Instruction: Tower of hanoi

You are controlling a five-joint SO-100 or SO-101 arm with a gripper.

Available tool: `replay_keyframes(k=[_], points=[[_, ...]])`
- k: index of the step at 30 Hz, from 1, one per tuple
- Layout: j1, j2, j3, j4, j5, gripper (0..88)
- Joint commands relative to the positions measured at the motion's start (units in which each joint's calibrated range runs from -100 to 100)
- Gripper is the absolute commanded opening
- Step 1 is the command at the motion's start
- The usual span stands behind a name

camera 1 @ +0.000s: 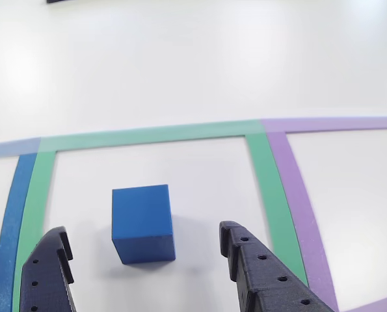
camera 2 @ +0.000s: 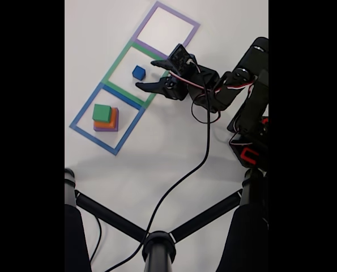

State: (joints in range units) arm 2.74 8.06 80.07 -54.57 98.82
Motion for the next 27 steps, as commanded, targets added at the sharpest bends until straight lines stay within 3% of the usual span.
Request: replay_keyframes(k=[1, 10, 27], points=[[-0.65, 4.68, -4.79, -3.82, 1.18, 26.2], [-2.09, 10.85, -9.15, -5.93, 1.18, 24.8], [-4.15, 11.49, -8.87, -7.06, 1.18, 3.7]])
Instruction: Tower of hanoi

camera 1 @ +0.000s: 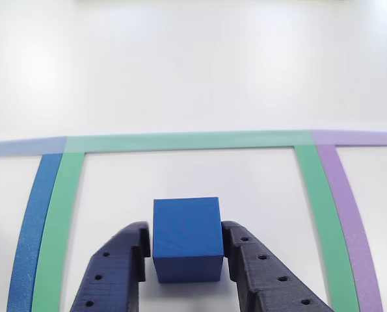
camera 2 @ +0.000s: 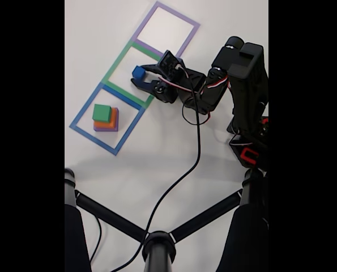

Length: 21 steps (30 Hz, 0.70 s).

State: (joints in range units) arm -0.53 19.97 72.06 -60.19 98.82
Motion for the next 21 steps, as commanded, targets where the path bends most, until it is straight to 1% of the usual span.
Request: replay_keyframes(k=[1, 7, 10, 17, 19, 21], points=[[-0.88, -0.5, -0.69, -1.36, 1.18, 2.9], [-0.65, -2.1, 0.22, -0.96, 1.18, 1.7], [-0.73, -6.75, 1.4, 2.28, 1.18, 1.7], [-0.73, -28.86, 6.31, 21.63, 1.18, 1.6], [-0.73, -36.95, 7.67, 28.59, 1.18, 1.6], [-0.57, -46.57, 8.67, 38.62, 1.18, 1.4]])
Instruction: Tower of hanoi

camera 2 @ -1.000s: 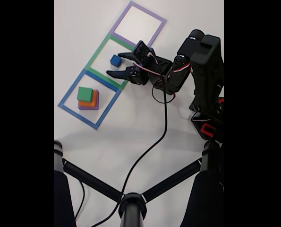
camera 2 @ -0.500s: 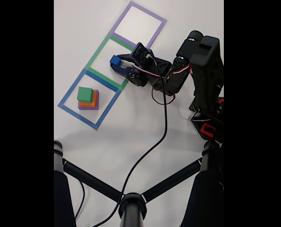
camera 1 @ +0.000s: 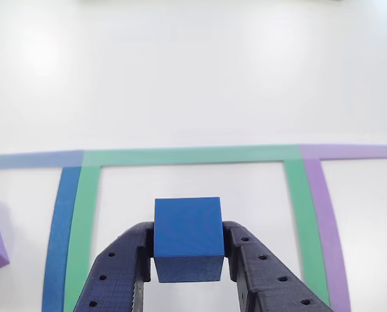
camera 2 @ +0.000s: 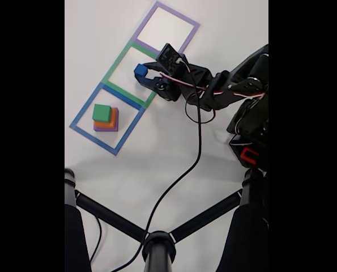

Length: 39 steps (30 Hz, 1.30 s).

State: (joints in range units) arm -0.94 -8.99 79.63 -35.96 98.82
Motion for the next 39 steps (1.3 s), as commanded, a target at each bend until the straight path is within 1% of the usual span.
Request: replay_keyframes(k=[1, 5, 8, 10, 13, 14, 16, 17, 22, 26, 33, 39], points=[[-0.09, -23.14, 1.1, 21.26, 1.18, 1.3], [-0.09, -42.29, -1.81, 48.22, 1.18, 1.1], [-0.77, -49.82, -9.8, 67.32, 1.18, 1.1], [-1.38, -51.19, -17.71, 78.33, 1.18, 1.1], [-2.6, -51.02, -30.16, 91.44, 1.0, 1.1], [-3.14, -50.78, -34.34, 95.4, -0.66, 1.1], [-4.36, -50.14, -42.15, 102.53, -2.13, 1.1], [-5.12, -49.9, -45.7, 105.44, -2.68, 1.1], [-9.54, -45.58, -65.41, 118.88, -8.56, 1.0], [-13.2, -42.69, -78.14, 126.65, -12.42, 1.0], [-17.93, -42.53, -88.31, 133.2, -13.52, 1.1], [-20.07, -42.53, -87.86, 134.09, -13.71, 1.1]])
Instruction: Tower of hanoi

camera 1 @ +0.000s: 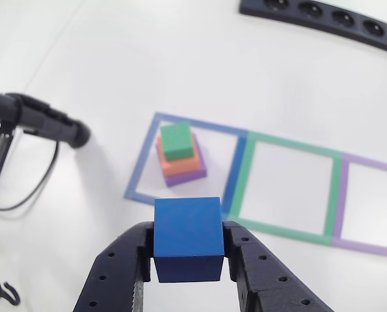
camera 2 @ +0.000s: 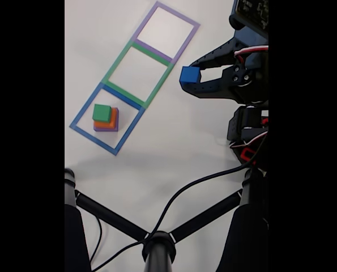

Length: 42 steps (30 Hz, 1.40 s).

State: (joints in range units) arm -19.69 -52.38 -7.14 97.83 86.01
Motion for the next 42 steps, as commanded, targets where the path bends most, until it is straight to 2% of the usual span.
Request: replay_keyframes(k=[1, 4, 10, 16, 20, 23, 27, 34, 42], points=[[-1.47, 0.86, 0.09, -0.18, -0.53, 1.1], [-1.32, 0.46, 6.27, -4.39, 2.59, 1.1], [0.74, -3.14, 29.44, -22.28, 13.99, 1.1], [1.35, -3.78, 51.07, -45.75, 13.99, 1.4], [0.28, -1.7, 65.61, -69.71, 13.99, 1.5], [-0.86, 3.11, 71.43, -85.0, 13.99, 1.6], [-2.08, 9.28, 74.97, -97.55, 13.99, 1.6], [-2.84, 18.89, 79.51, -113.41, 13.99, 1.7], [-3.07, 26.74, 79.97, -122.16, 13.99, 1.8]])
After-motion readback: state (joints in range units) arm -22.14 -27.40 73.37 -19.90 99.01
